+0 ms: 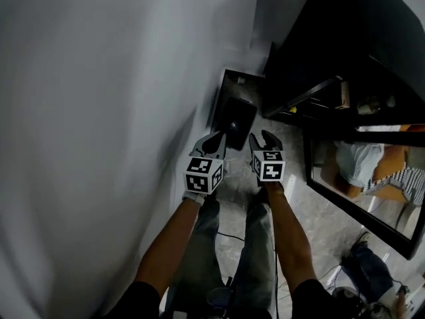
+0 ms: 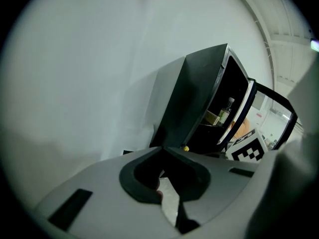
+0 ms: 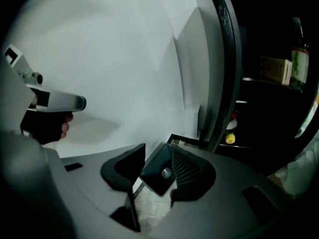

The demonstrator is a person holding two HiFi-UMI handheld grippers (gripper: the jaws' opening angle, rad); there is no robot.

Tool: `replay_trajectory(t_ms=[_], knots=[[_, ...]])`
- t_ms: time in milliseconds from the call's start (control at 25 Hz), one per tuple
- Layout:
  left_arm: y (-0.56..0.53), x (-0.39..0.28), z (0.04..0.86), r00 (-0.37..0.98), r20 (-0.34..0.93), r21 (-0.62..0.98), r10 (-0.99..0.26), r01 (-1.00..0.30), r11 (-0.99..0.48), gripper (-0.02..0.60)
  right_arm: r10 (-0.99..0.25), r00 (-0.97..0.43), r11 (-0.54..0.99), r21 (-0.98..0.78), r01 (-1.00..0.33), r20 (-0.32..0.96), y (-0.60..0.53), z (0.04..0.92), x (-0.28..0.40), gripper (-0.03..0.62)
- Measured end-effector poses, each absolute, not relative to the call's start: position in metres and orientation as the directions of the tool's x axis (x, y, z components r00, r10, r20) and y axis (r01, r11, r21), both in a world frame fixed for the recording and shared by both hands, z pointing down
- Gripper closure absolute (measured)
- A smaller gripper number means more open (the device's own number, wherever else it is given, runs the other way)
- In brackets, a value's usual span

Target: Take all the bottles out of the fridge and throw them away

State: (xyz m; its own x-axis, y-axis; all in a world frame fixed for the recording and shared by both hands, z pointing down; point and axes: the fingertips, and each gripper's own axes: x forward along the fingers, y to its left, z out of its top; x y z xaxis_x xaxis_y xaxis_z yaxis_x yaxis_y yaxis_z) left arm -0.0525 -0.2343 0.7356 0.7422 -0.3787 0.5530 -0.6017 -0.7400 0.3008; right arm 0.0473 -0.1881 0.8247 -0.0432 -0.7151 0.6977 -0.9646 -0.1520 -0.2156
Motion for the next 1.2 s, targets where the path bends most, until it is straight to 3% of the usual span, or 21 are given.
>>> replay_trajectory(t_ms=[160,240,760,1200], knots=[[-0.217,-0.05,0.685,0.75,0.542,0.305,-0.379,-0.596,-0.743,0.58,-0.742,0.053,-0.193,-0.137,-0.972,0.668,-0.171,0.745,0.062,0.546],[-0.211,-0.049,0.657,0.753,0.535,0.304,-0.382,-0.594,-0.745,0.58,-0.754,0.086,-0.209,-0.114,-0.971,0.652,-0.167,0.705,0.069,0.581],[-0.187,0.003,0.443,0.839,0.36,0.261,-0.408,-0.511,-0.819,0.58,-0.87,0.166,-0.273,-0.174,-0.946,0.465,-0.129,0.464,0.113,0.586],[-0.121,0.06,0.374,0.906,0.297,0.26,-0.302,-0.381,-0.887,0.58,-0.874,0.266,-0.354,-0.159,-0.921,0.408,-0.047,0.384,0.157,0.586]])
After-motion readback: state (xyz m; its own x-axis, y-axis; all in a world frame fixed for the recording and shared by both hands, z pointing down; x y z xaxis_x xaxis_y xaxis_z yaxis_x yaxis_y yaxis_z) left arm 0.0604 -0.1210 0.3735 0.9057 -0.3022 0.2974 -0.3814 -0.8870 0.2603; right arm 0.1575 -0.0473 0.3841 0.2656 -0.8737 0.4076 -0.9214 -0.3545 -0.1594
